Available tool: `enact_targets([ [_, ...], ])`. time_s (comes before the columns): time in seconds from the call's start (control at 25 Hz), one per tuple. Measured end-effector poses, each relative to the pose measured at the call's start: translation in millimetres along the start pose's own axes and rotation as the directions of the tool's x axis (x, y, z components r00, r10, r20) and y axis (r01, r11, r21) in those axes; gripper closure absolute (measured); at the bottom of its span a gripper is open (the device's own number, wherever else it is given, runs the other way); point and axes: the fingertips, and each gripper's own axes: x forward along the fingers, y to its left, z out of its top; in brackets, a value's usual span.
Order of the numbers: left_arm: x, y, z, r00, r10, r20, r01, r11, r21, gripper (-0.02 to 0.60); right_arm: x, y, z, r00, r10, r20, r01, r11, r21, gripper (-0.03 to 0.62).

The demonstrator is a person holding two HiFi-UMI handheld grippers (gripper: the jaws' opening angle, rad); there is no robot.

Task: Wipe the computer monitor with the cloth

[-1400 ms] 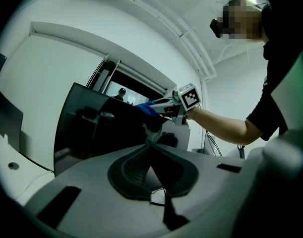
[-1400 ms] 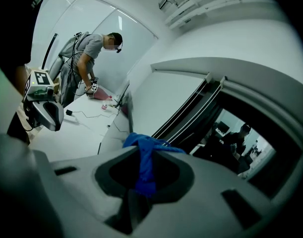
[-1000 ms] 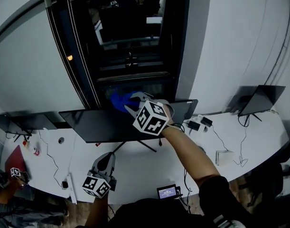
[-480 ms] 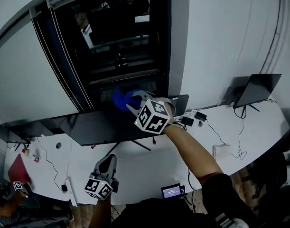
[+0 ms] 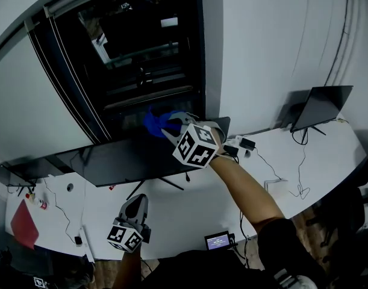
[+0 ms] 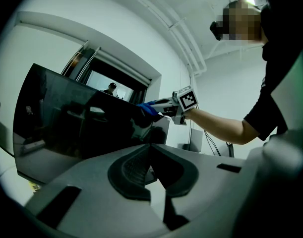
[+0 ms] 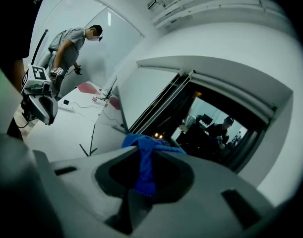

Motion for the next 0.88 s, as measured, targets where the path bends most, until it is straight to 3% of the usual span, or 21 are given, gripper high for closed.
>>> enact_targets([
  [0.88,52,-33,-11,0.996,-0.084,-0.024,0.085,0.996,0.022,0.588,-56,-37,-64,0.992,-0.127,0.013,0.126,0.989,0.08,0.533],
])
